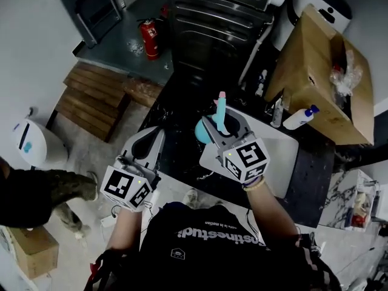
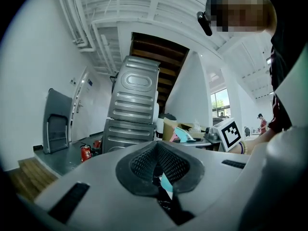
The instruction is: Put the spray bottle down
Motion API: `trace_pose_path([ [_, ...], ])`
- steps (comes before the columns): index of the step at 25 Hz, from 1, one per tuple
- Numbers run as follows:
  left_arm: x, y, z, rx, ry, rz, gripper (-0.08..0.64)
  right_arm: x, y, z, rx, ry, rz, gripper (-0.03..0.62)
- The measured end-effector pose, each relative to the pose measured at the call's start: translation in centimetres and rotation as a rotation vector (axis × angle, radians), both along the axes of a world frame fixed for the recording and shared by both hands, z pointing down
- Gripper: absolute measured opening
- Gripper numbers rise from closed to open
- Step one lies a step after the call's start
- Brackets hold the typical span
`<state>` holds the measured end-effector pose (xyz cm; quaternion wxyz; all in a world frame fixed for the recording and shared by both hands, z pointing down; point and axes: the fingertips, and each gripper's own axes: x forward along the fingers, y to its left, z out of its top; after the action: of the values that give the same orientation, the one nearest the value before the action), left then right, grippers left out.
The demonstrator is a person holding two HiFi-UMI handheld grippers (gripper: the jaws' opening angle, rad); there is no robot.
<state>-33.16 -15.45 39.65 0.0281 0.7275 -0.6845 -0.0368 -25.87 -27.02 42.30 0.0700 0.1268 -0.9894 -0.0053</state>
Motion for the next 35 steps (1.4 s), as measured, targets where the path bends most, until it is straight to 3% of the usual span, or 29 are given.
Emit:
trace_pose_path([
  [16, -3.5, 2.6, 2.5, -0.036, 0.006, -0.003, 0.015, -6.3, -1.6, 9.6, -0.019, 0.089, 0.053, 0.166],
  [35, -3.7, 2.6, 3.1, -0.045, 0.023, 0.010, 0.015, -6.8, -1.3, 11.2, -0.050, 0.084, 0.045, 0.167],
])
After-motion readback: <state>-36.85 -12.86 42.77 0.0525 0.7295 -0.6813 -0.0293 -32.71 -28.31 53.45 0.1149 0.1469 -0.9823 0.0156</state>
